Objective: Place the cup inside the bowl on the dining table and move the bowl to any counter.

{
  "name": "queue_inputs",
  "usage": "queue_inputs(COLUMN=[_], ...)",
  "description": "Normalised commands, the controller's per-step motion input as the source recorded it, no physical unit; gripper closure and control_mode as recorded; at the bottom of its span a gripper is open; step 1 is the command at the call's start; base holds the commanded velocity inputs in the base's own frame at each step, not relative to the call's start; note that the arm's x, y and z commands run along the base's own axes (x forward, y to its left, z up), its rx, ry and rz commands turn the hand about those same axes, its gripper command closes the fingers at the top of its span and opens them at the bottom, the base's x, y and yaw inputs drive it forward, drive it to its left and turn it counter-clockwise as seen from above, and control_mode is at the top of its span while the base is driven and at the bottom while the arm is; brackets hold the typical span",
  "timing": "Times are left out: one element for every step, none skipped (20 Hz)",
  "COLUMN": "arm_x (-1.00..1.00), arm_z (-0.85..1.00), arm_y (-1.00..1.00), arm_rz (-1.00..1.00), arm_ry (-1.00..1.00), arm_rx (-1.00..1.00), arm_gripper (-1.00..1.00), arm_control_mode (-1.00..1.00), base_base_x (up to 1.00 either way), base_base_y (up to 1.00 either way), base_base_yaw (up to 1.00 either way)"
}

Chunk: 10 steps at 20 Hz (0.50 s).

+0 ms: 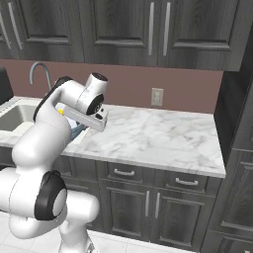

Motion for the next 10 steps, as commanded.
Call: queue_inputs(arm_x=[0.0,0.0,0.0,0.0,0.0,0.0,-0.03,-0.04,-0.05,-0.05], arm_z=[0.0,0.0,0.0,0.0,-0.06,-0.19,-0.26,-0.3,-0.31,-0.32], arm_y=[0.0,0.0,0.0,0.0,0.0,0.0,0.0,0.0,0.0,0.0], arm_rz=[0.0,0.0,0.0,0.0,0.0,0.0,0.0,0.0,0.0,0.0], arm_ry=[0.0,0.0,0.0,0.0,0.0,0.0,0.0,0.0,0.0,0.0], arm_rx=[0.0,0.0,0.0,0.0,0.01,0.05,0.07,0.09,0.09,0.09], arm_gripper=[1.0,1.0,1.0,1.0,1.0,1.0,1.0,1.0,1.0,1.0], arm_control_mode=[-1.0,-1.0,-1.0,-1.0,-1.0,-1.0,-1.0,-1.0,-1.0,-1.0], base_base_x=[0.0,0.0,0.0,0.0,0.0,0.0,0.0,0.0,0.0,0.0], base_base_y=[0.0,0.0,0.0,0.0,0.0,0.0,0.0,0.0,0.0,0.0], base_base_yaw=[0.0,0.0,0.0,0.0,0.0,0.0,0.0,0.0,0.0,0.0])
